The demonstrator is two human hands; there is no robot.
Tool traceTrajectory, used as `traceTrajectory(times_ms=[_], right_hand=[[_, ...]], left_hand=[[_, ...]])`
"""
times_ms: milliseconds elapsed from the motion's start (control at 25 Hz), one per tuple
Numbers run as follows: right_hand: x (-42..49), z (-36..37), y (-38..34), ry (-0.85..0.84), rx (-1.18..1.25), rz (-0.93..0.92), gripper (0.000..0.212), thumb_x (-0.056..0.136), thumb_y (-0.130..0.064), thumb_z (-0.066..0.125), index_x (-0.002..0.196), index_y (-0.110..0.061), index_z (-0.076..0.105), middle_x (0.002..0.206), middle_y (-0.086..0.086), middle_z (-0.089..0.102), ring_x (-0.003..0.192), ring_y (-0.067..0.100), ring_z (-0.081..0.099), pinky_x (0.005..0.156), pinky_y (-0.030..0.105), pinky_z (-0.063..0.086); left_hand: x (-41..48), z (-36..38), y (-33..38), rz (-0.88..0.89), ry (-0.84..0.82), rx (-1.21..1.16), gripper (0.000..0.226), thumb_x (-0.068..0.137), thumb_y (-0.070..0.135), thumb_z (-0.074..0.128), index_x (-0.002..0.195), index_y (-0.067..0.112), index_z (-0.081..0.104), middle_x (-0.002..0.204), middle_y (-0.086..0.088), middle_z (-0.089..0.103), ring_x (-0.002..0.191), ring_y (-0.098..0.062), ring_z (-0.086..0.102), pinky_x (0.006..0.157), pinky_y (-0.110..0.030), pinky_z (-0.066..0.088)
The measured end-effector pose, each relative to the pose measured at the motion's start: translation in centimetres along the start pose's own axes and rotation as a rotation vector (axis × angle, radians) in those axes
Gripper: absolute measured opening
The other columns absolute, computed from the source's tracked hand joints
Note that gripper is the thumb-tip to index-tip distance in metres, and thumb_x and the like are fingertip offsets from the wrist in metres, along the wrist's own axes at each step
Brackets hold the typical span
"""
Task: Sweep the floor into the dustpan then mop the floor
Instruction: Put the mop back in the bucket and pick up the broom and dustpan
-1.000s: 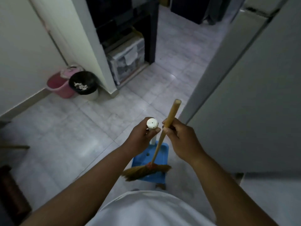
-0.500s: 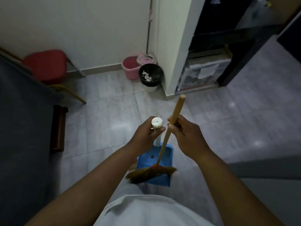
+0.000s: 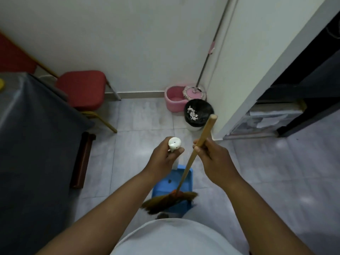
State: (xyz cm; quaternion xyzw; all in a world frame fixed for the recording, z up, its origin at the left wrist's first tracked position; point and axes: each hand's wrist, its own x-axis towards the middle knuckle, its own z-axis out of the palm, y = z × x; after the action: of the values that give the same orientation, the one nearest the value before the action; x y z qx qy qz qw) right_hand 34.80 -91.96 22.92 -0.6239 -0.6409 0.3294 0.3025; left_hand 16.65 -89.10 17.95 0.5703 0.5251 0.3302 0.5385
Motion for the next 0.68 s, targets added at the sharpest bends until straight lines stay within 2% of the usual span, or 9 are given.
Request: traceTrajectory(times_ms=[120, 320, 520, 680], right_hand=[[6.8, 0.7, 0.0, -0.017, 0.011, 0.004, 0.01, 0.097, -0.023, 0.052, 0.103, -0.023, 0.061, 0.096, -0.006, 0.068, 0.089, 0.0, 0.063, 0.073, 0.004, 0.044], [19.5, 1.7, 0.0, -0.066, 0.058, -0.128, 0.009, 0.096, -0.017, 0.055, 0.103, -0.017, 0.061, 0.099, -0.002, 0.069, 0.093, 0.009, 0.065, 0.082, 0.025, 0.054], [32.5, 1.0, -1.1, -0.13, 0.089, -0.264, 0.007, 0.096, -0.015, 0.054, 0.1, -0.014, 0.06, 0.096, 0.003, 0.069, 0.092, 0.014, 0.066, 0.082, 0.039, 0.055], [41.4, 0.9, -1.9, -0.178, 0.123, -0.218, 0.011, 0.098, -0.02, 0.052, 0.102, -0.015, 0.06, 0.095, 0.003, 0.067, 0.09, 0.015, 0.065, 0.08, 0.043, 0.056]], left_hand=[[5.5, -2.8, 0.3, 0.01, 0.087, 0.028, 0.02, 0.092, 0.03, 0.063, 0.111, 0.024, 0.058, 0.101, 0.005, 0.063, 0.095, -0.012, 0.058, 0.086, -0.032, 0.048], [15.6, -6.9, 2.1, 0.058, 0.244, 0.068, 0.022, 0.093, 0.024, 0.064, 0.113, 0.019, 0.057, 0.099, 0.007, 0.06, 0.091, -0.01, 0.056, 0.082, -0.027, 0.046], [24.9, -10.4, 4.4, 0.038, 0.352, 0.073, 0.027, 0.089, 0.03, 0.064, 0.112, 0.016, 0.058, 0.096, 0.009, 0.06, 0.09, -0.007, 0.056, 0.081, -0.024, 0.046], [32.2, -12.8, 4.9, -0.016, 0.413, 0.033, 0.02, 0.093, 0.019, 0.064, 0.112, 0.016, 0.059, 0.096, 0.013, 0.059, 0.091, -0.005, 0.056, 0.078, -0.011, 0.044]])
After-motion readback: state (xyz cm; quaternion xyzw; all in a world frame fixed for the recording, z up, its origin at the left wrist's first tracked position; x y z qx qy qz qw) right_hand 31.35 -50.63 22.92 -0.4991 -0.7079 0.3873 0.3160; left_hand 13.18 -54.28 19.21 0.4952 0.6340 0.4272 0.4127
